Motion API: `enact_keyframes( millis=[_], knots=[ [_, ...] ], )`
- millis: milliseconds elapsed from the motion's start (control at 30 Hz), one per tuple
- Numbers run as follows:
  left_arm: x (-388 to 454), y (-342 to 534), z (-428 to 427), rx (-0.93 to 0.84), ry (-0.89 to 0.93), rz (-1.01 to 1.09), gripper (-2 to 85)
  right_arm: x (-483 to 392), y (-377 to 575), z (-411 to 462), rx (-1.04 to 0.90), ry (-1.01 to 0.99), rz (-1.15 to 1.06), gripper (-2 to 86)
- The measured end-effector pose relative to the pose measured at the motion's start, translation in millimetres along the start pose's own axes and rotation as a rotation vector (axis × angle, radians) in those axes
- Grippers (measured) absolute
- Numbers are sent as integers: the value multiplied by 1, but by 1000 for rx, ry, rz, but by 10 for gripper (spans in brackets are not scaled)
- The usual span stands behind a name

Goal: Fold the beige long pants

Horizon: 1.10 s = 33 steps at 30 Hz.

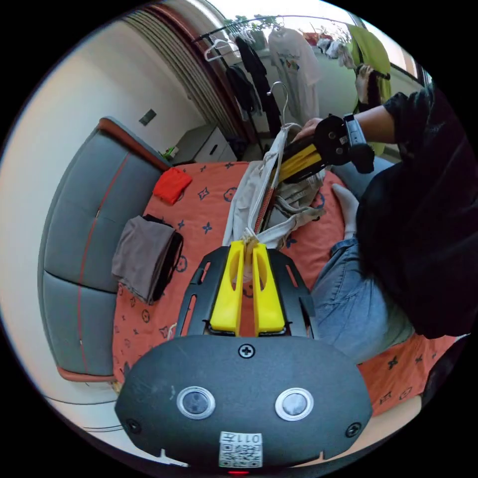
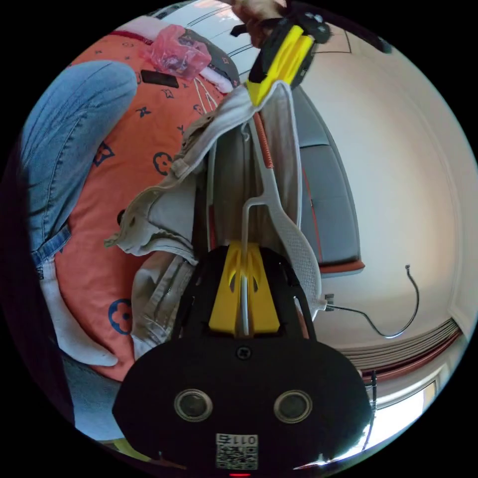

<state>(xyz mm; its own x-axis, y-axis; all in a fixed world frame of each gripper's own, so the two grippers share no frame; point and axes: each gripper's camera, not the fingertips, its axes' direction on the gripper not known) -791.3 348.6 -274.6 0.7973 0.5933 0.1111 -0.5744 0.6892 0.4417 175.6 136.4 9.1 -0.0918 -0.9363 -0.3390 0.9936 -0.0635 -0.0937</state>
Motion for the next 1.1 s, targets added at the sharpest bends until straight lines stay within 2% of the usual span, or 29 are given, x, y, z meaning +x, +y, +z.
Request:
enact_keyframes(
  millis=[233, 333, 433, 500, 567, 633, 733, 800, 833, 867, 933, 967, 1000, 1100],
  knots=[
    [-10, 22, 24, -30, 93, -85, 14, -6, 19, -13, 5, -2, -28, 17],
    [-15, 36, 49, -13, 233, -183, 37, -9, 36, -10, -21, -50, -43, 18],
    [-27, 51, 75, -4, 241, -362, 94, -14, 31, -10, -53, -31, -78, 19],
    [-26, 58, 87, -82, 285, -433, 162, -2, 35, 3, -121, -102, -16, 20],
    [-10, 59, 91, -185, 205, -411, 184, 7, 40, 9, -126, -135, 27, 21],
    [10, 56, 84, -175, 174, -395, 188, 14, 40, 11, -133, -128, 56, 21],
    [44, 44, 58, 40, 93, -470, 186, 23, 31, 14, -142, -133, 91, 23],
    [65, 37, 54, 155, -193, -683, 191, 23, 20, 12, -144, -112, 84, 25],
    [69, 35, 59, 150, -246, -720, 192, 23, 17, 12, -146, -107, 80, 25],
    [74, 26, 74, 99, -304, -754, 191, 22, 12, 10, -152, -98, 75, 26],
    [74, 12, 110, -52, -290, -793, 183, 24, 6, 8, -158, -86, 69, 27],
    [75, 4, 134, -156, -280, -784, 163, 26, 5, 6, -159, -77, 63, 27],
    [78, 0, 152, -246, -345, -744, 132, 29, 6, 5, -156, -73, 58, 27],
    [85, 0, 166, -253, -401, -633, 40, 36, 15, 9, -162, -82, 44, 26]
  ],
)
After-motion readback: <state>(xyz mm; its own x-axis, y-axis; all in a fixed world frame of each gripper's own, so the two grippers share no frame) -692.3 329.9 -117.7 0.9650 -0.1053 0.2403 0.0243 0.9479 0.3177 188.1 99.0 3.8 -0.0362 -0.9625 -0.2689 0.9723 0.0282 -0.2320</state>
